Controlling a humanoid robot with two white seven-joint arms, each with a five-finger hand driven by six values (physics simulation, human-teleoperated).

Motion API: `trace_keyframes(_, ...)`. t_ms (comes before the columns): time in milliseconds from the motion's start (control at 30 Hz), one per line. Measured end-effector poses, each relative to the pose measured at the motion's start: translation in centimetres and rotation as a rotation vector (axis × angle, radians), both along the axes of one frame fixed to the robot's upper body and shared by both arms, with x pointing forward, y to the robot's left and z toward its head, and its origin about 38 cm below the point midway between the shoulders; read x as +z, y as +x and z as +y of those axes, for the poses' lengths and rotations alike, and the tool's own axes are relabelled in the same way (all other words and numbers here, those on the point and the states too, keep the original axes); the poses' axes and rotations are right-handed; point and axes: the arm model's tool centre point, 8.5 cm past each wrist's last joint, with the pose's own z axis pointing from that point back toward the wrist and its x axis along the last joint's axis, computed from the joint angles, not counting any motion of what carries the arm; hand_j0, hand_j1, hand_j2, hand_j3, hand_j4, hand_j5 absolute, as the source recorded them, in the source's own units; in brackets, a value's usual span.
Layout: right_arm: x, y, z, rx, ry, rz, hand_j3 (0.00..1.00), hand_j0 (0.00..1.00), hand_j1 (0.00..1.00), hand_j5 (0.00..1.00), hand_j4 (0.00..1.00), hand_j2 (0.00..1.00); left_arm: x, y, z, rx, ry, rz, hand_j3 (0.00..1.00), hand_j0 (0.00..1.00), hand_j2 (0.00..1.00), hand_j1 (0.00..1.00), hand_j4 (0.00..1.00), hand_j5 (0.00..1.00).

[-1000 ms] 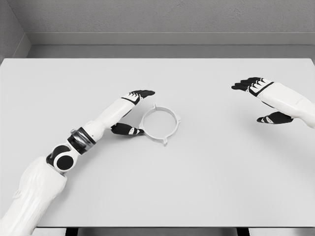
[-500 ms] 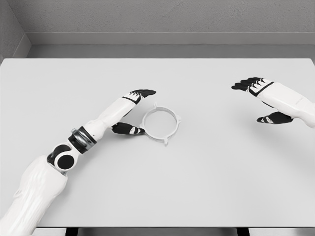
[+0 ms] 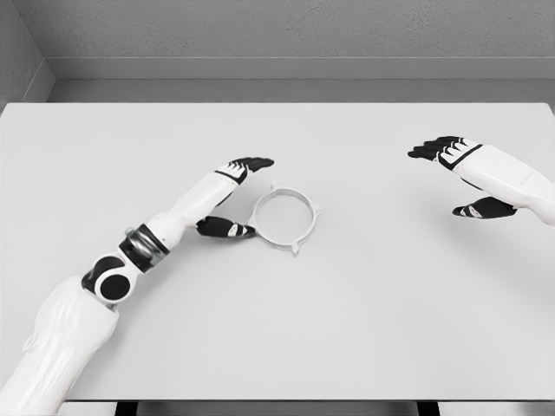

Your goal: Assemble PVC drainage pipe clamps

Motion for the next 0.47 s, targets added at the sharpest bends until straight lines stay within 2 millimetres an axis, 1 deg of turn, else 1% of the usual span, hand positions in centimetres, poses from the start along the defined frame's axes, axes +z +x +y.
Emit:
trace_keyframes(67, 0.0, 0.0, 0.0, 0.000, 0.000, 0.000, 1.00, 1.00, 1.00, 1.00, 1.00, 1.00, -0.2, -0.6, 0.7, -0.002, 0.015, 0.000, 1.00, 1.00, 1.00, 1.00, 1.00, 1.00)
trace_keyframes(133, 0.0, 0.0, 0.0, 0.000, 0.000, 0.000, 1.00, 1.00, 1.00, 1.00, 1.00, 1.00, 0.7, -0.7, 2.0, -0.003, 0.043, -0.024, 1.00, 1.00, 1.00, 1.00, 1.00, 1.00)
trace_keyframes(167, -0.1, 0.0, 0.0, 0.000, 0.000, 0.002, 1.00, 1.00, 1.00, 1.00, 1.00, 1.00, 1.3, -0.7, 3.0, -0.001, 0.067, -0.041, 1.00, 1.00, 1.00, 1.00, 1.00, 1.00)
trace_keyframes(200, -0.2, -0.1, 0.0, -0.001, 0.000, 0.006, 1.00, 1.00, 1.00, 1.00, 1.00, 1.00, 1.8, -0.7, 4.4, 0.008, 0.097, -0.056, 1.00, 1.00, 1.00, 1.00, 1.00, 1.00)
trace_keyframes(267, -0.2, -0.1, -0.1, -0.002, 0.001, 0.005, 1.00, 1.00, 1.00, 1.00, 1.00, 1.00, 3.4, -0.4, 8.1, 0.053, 0.157, -0.089, 1.00, 1.00, 1.00, 1.00, 1.00, 1.00)
trace_keyframes(367, -0.2, -0.1, -0.1, -0.002, 0.001, 0.004, 1.00, 1.00, 1.00, 1.00, 1.00, 1.00, 5.7, 0.0, 12.8, 0.131, 0.220, -0.131, 1.00, 1.00, 1.00, 1.00, 1.00, 1.00)
trace_keyframes(467, -0.2, -0.1, -0.1, -0.002, 0.001, 0.004, 1.00, 1.00, 1.00, 1.00, 1.00, 1.00, 6.5, -0.7, 16.7, 0.208, 0.256, -0.136, 1.00, 1.00, 1.00, 1.00, 1.00, 1.00)
